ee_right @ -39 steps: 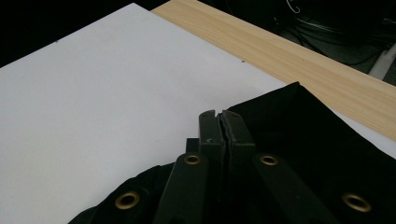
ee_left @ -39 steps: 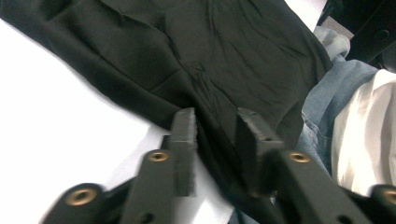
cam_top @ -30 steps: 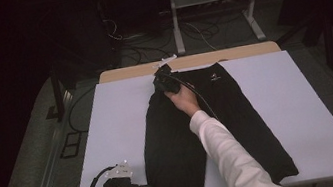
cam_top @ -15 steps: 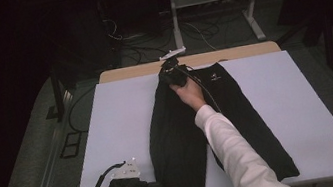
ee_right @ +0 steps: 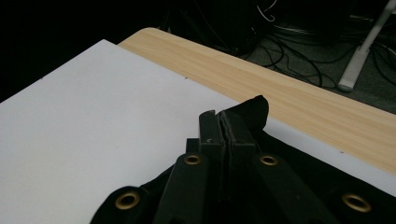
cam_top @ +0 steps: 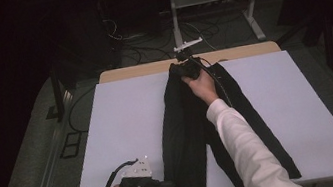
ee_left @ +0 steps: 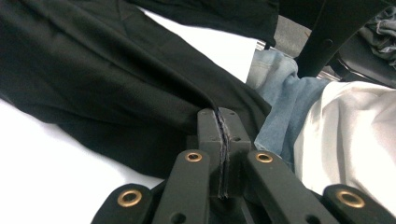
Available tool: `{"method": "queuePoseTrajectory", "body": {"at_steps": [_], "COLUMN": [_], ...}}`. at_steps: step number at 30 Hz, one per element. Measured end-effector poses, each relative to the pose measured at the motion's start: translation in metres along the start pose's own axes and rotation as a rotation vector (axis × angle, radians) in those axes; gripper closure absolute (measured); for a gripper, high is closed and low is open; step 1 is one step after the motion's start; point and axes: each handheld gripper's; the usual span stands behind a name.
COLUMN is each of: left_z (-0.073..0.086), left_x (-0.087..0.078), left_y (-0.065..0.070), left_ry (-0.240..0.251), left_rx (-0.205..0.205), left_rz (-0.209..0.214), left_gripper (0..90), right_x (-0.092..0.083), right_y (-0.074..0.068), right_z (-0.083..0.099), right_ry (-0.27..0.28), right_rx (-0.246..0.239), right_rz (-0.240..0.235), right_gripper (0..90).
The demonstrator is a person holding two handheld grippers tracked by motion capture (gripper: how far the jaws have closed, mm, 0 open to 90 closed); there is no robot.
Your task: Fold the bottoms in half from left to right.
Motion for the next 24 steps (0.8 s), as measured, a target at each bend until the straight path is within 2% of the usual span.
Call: {"method": "queuePoseTrajectory", "body": {"at_steps": [6, 13, 19, 24], "left_z": [-0.012, -0.023, -0.033, -0.039], "left_x": [0.009, 0.018, 0.028, 0.037], "left_y": [0.003, 0.005, 0.007, 0.007], "left_ry": [0.019, 0.033, 0.035, 0.040], "left_rx": [0.018, 0.032, 0.049, 0.057], "left_rz": [0.035, 0.052, 0.081, 0.103], "left_gripper": [88.2, 88.3, 88.3, 88.3], "right_x": [-0.013, -0.026, -0.034, -0.036], "right_y": [0.014, 0.030, 0.039, 0.045], "right_z": [-0.003, -0.004, -0.002, 0.001], "right_ry": [0.019, 0.030, 0.031, 0.011], "right_rx": [0.019, 0.041, 0.048, 0.046], "right_rz": [0.004, 0.009, 0.013, 0.010], "right_gripper": [86.6, 86.6, 86.5, 86.5]}}
Point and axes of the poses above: each handheld gripper's, and its own axes: x roughly forward along the jaws, z roughly out of its underside, y roughly to its right, and after that the axes turned 4 degrees about z, right-handed
